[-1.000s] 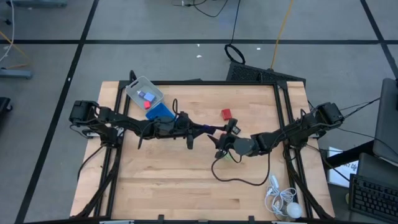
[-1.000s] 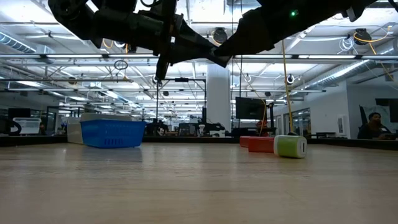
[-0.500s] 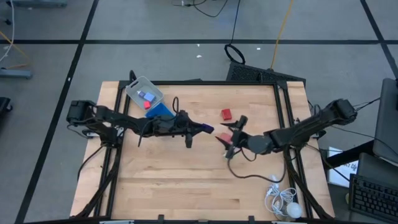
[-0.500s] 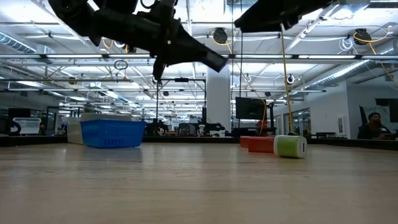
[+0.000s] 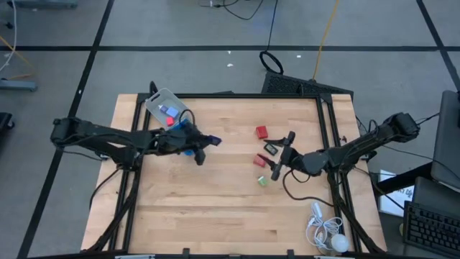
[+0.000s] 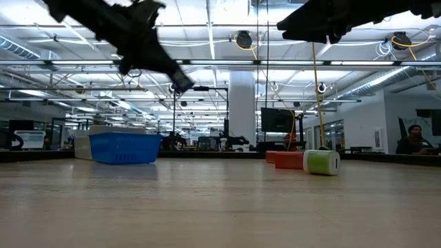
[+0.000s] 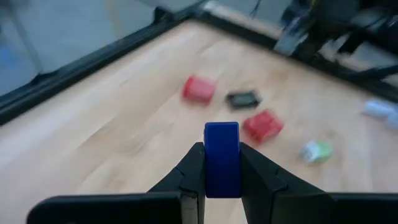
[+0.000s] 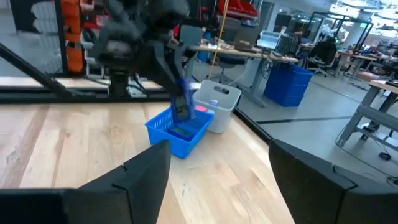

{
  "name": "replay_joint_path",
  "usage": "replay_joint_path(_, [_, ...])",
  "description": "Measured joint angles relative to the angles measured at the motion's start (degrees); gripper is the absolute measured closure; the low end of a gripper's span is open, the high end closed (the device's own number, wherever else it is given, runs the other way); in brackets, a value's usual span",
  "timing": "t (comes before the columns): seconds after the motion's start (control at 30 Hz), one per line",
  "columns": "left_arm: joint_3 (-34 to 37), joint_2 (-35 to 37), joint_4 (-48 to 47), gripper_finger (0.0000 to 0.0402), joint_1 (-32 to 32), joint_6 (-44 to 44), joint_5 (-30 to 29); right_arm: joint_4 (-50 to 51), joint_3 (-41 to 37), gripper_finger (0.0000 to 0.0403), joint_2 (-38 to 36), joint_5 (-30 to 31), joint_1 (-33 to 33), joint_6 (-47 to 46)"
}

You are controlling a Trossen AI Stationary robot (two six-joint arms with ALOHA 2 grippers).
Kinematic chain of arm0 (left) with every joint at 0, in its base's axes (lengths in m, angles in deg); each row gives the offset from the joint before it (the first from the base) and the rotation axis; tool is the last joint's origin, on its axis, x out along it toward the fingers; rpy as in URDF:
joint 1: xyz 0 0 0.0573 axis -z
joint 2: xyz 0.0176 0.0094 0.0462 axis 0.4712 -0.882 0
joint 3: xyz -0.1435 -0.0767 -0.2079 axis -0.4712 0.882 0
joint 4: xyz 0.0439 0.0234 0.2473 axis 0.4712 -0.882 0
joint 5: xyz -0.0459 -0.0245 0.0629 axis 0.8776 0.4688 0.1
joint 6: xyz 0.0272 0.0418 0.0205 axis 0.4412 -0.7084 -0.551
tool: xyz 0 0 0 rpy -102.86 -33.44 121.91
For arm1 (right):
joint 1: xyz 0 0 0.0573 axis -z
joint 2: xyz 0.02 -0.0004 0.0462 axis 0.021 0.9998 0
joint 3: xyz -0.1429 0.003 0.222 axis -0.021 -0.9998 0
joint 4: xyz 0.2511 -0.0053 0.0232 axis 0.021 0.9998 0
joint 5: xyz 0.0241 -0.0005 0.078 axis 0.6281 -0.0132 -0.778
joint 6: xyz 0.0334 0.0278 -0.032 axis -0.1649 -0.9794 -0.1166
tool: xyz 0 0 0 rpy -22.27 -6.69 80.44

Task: Pick & Place Office items
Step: Put the dark blue digital timer into the blue bin

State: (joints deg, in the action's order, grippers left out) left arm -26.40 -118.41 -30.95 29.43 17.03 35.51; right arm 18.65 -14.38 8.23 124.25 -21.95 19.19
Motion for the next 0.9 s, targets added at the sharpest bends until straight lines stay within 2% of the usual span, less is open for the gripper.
replay_joint_path(0.2, [6.62, 7.19, -6.14, 0.0338, -1.59, 3.96, -3.13, -1.49, -0.57, 0.0144, 0.00, -0.02, 0.11, 0.61])
replay_joint_path(0.5, [15.64, 18.14, -9.33, 0.0338, -7.35, 10.69, -1.32, -1.46, -0.57, 0.0145, 0.02, -0.02, 0.14, 0.26])
replay_joint_path(0.6, [17.94, 19.20, -10.26, 0.0335, -9.22, 13.40, -0.86, -1.45, -0.57, 0.0145, 0.02, -0.04, 0.46, 0.16])
replay_joint_path(0.77, [19.95, 19.26, -10.11, 0.0333, -12.78, 14.64, 4.96, -1.43, -0.55, 0.0145, 0.02, -0.15, 1.23, -1.21])
replay_joint_path(0.9, [20.07, 18.95, -10.12, 0.0332, -13.73, 15.13, 6.67, -1.43, -0.55, 0.0145, 0.02, -0.17, 1.33, -1.51])
